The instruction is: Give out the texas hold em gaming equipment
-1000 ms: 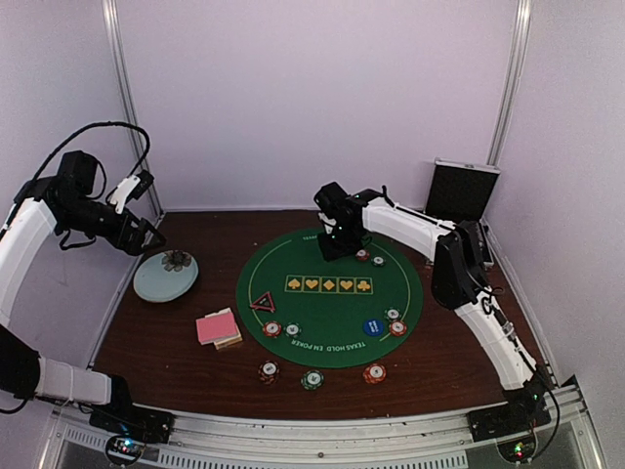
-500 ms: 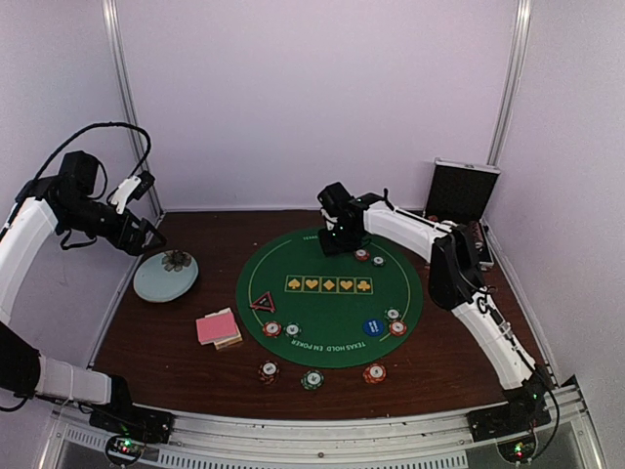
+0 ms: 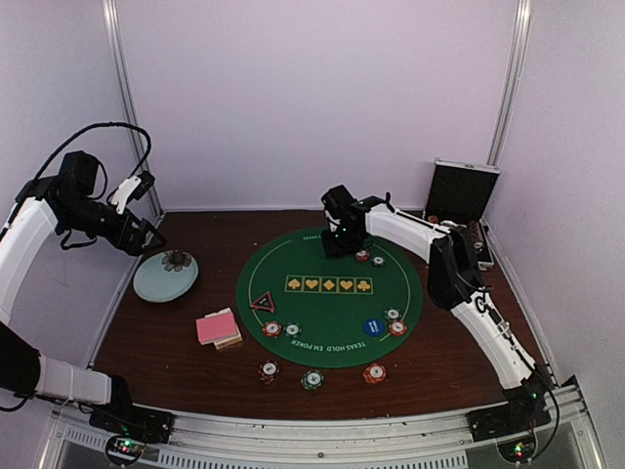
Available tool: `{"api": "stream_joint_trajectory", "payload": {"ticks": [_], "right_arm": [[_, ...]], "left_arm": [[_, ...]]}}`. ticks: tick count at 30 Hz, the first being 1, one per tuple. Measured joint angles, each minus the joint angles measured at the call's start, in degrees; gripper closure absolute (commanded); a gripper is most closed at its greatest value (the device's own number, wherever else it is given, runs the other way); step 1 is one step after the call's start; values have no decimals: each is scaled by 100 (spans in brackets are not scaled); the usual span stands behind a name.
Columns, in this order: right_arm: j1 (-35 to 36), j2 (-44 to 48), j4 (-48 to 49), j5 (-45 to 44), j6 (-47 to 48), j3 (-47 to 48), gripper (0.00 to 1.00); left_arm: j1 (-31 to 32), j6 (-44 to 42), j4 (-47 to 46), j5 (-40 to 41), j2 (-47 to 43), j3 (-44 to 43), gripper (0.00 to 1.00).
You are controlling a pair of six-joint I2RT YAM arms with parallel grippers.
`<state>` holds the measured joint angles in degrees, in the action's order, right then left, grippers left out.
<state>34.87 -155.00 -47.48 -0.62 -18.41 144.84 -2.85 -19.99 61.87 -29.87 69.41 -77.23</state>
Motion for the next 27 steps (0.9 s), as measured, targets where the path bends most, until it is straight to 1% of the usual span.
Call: {"api": "stream_joint_trajectory", "payload": {"ticks": [3, 5, 13, 17, 21, 23, 27], "right_arm": [[-11, 0, 17, 37, -55, 2, 42], [-11, 0, 26, 63, -92, 0, 41], [52, 17, 26, 103, -107, 0, 41], [151, 262, -76, 70, -107, -87, 40], [389, 1038, -72, -42, -79, -612, 37], [586, 1539, -74, -116, -35, -920, 32], [1255, 2780, 55, -251, 140, -1917, 21]], "left_arm": [[0, -9, 9, -7, -2, 0, 2], [0, -9, 33, -24, 0, 0, 3], [0, -9, 94, -72, -2, 0, 3], [0, -9, 109, -70, -2, 0, 2], [0, -7, 118, -66, -4, 0, 2], [0, -4, 118, -66, -9, 0, 2], [0, -4, 120, -57, -48, 0, 2]]}}
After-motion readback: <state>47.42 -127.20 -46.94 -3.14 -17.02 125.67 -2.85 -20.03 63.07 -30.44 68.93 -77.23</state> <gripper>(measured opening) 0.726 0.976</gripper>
